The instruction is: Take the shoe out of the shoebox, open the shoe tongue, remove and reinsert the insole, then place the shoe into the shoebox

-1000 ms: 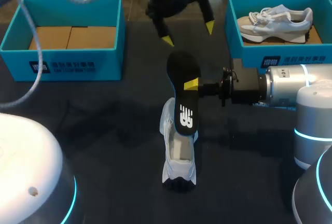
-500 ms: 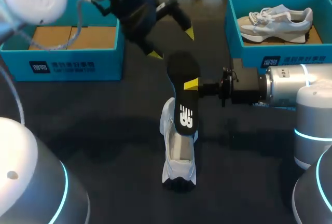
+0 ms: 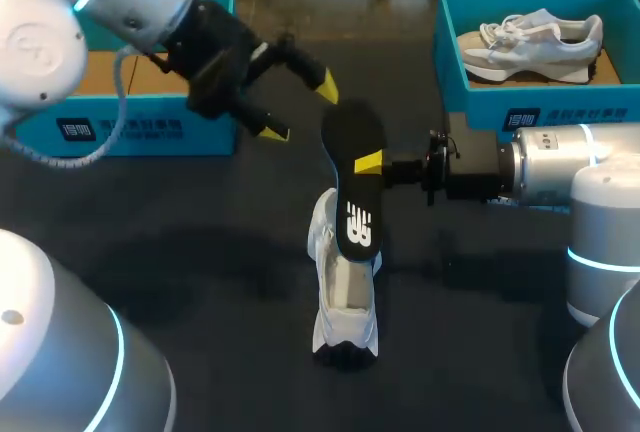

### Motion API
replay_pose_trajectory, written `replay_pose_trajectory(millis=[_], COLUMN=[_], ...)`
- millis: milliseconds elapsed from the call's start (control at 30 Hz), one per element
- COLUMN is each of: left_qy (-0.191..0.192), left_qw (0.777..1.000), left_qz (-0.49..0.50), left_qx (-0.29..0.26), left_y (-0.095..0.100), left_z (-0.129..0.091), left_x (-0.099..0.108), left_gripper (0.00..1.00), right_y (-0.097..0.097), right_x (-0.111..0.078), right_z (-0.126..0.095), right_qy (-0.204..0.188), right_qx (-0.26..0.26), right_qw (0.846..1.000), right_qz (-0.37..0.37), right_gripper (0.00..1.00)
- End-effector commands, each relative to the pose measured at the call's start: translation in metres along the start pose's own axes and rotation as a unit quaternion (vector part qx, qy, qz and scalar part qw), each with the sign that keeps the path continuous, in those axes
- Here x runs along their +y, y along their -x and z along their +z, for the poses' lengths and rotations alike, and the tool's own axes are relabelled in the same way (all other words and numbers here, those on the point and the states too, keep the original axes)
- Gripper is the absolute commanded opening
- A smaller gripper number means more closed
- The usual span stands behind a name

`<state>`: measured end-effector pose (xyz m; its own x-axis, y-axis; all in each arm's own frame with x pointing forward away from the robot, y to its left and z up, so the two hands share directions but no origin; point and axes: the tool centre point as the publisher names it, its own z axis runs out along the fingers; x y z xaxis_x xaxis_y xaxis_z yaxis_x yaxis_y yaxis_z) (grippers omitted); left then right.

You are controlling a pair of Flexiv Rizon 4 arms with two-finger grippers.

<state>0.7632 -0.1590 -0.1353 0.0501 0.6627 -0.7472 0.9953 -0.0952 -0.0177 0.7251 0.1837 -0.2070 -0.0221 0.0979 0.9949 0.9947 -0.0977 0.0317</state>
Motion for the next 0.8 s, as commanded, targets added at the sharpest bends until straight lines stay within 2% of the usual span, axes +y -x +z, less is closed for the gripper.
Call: replay_pose_trajectory(millis=[33, 467, 500, 533, 567, 633, 733, 800], left_qy=[-0.001, -0.001, 0.016, 0.012, 0.031, 0.042, 0.052, 0.040], left_qw=[0.992, 0.992, 0.990, 0.988, 0.986, 0.985, 0.981, 0.977], left_qz=[0.002, 0.002, -0.005, -0.011, -0.014, -0.007, -0.014, -0.019], left_qx=[-0.123, -0.123, -0.140, -0.152, -0.162, -0.169, -0.185, -0.207], left_y=[-0.010, -0.010, -0.016, -0.020, -0.023, -0.027, -0.033, -0.036], left_z=[-0.003, -0.003, -0.002, -0.003, -0.004, -0.001, 0.008, 0.017], left_x=[0.001, 0.001, 0.002, 0.002, 0.001, -0.002, -0.002, -0.001], left_gripper=[1.00, 1.00, 1.00, 1.00, 1.00, 1.00, 1.00, 1.00], right_y=[0.000, 0.000, 0.000, 0.000, 0.000, 0.000, 0.000, 0.000], right_x=[0.000, 0.000, 0.000, 0.000, 0.000, 0.000, 0.000, 0.000], right_z=[0.001, 0.001, 0.001, 0.001, 0.001, 0.001, 0.001, 0.001], right_qy=[0.001, 0.001, 0.001, 0.001, 0.001, 0.001, 0.001, 0.001], right_qx=[0.000, 0.000, 0.000, 0.000, 0.000, 0.000, 0.000, 0.000], right_qw=[1.000, 1.000, 1.000, 1.000, 1.000, 1.000, 1.000, 1.000], right_qz=[0.000, 0.000, 0.000, 0.000, 0.000, 0.000, 0.000, 0.000], right_gripper=[0.00, 0.00, 0.00, 0.00, 0.00, 0.00, 0.00, 0.00])
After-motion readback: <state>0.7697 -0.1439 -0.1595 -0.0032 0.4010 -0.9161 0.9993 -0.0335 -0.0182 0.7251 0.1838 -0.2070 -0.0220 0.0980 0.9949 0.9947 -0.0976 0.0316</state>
